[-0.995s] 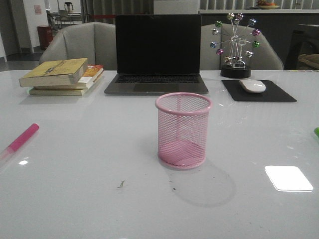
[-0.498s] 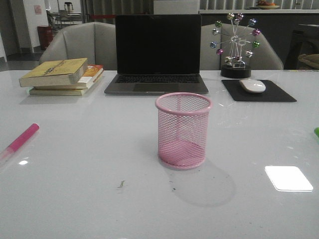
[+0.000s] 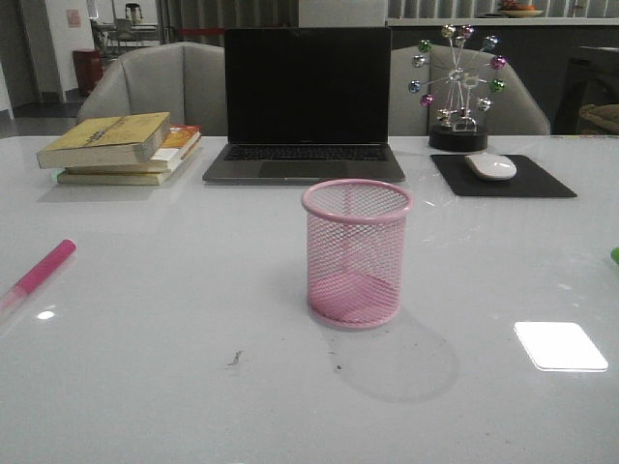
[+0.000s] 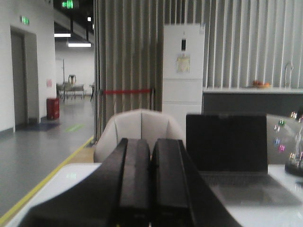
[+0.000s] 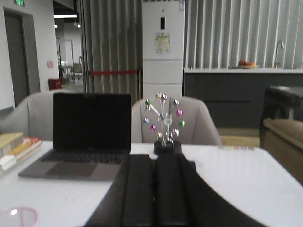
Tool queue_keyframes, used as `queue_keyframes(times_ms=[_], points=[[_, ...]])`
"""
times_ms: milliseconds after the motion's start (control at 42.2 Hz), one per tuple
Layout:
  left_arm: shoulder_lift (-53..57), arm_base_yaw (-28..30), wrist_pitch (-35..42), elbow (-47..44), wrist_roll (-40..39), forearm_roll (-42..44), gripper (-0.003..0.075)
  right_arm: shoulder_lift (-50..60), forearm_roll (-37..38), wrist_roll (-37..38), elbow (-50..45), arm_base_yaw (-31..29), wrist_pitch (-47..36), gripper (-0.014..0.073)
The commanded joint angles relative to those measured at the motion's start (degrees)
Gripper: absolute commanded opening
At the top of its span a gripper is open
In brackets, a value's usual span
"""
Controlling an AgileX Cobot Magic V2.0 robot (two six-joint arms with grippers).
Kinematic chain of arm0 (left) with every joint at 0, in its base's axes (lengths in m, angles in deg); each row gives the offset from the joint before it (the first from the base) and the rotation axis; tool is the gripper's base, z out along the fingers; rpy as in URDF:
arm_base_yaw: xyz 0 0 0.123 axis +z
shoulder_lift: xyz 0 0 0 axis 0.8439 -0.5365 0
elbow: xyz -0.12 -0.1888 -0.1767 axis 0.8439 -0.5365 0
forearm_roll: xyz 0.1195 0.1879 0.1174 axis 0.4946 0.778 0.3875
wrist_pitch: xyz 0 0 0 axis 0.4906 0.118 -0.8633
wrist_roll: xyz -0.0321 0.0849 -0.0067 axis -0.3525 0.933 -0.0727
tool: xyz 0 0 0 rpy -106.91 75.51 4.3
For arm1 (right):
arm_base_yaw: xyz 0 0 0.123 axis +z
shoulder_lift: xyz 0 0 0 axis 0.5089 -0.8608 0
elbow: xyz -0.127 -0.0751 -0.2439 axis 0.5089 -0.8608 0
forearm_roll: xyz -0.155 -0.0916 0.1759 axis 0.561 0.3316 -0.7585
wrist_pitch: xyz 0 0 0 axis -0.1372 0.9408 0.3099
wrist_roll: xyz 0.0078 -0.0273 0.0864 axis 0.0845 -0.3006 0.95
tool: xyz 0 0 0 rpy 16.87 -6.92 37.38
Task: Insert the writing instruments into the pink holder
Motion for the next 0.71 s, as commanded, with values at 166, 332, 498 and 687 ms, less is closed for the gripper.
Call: queue_keyframes(times_ms=[166, 332, 498, 687], points=[[-8.30, 0.10, -9.43, 23.21, -0.07, -3.21, 0.0093, -8.70, 0.36, -0.38, 20.31, -0.22, 5.53, 0.0027], [-17.87, 0.10, -21.76, 32.95, -0.07, -3.21, 0.0093, -17.22, 0.36, -0.38, 27.89, -0.22, 14.89, 0.0027], [-25.76, 0.10, -28.12, 33.34, -0.07, -3.21, 0.0093, -24.74, 0.36, -0.38, 28.48, -0.22, 22.69, 0.0027], [-32.78, 0.10, -35.97, 31.67, -0.07, -3.21, 0.0093, -33.28, 0.36, -0.38, 28.36, -0.22, 32.33, 0.0027]])
